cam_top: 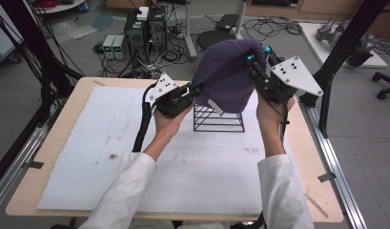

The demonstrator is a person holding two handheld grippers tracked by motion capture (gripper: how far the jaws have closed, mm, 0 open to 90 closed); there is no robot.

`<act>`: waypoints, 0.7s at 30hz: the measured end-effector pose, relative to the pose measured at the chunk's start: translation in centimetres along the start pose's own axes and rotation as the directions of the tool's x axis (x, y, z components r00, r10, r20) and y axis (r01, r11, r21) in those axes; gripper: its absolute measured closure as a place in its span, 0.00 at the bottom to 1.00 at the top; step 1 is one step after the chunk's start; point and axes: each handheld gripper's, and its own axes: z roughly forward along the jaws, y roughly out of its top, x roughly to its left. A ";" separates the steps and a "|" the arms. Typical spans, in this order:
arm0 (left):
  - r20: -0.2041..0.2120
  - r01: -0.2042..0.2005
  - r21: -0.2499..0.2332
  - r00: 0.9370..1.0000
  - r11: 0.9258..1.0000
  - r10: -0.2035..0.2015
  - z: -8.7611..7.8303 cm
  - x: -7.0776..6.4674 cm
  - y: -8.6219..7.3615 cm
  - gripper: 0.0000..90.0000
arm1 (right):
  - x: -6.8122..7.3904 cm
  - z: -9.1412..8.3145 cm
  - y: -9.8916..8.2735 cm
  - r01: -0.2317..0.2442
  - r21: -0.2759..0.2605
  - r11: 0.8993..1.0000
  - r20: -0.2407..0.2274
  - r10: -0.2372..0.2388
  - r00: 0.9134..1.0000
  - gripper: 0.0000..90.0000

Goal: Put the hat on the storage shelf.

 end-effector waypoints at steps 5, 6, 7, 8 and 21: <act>-0.015 -0.012 -0.035 1.000 0.999 0.011 0.9 -0.1 0.7 0.91 | -0.7 0.2 0.1 -0.019 -0.031 0.999 0.038 0.020 0.999 0.83; -0.017 -0.017 -0.036 1.000 0.999 0.017 1.0 -0.1 0.8 0.91 | -0.7 0.2 0.1 -0.019 -0.031 0.999 0.038 0.020 0.999 0.83; -0.020 -0.019 -0.038 1.000 0.999 0.019 1.3 0.0 1.0 0.91 | -0.8 0.3 0.1 -0.017 -0.033 0.999 0.041 0.018 0.999 0.83; -0.018 -0.016 -0.042 1.000 0.999 0.015 1.4 0.0 1.1 0.91 | -0.9 0.3 0.2 -0.018 -0.036 0.999 0.050 0.020 0.999 0.83; 0.036 0.062 -0.112 0.998 0.992 -0.059 4.3 -0.7 2.0 0.91 | -2.8 0.0 0.7 0.020 -0.098 0.995 0.123 -0.007 0.992 0.83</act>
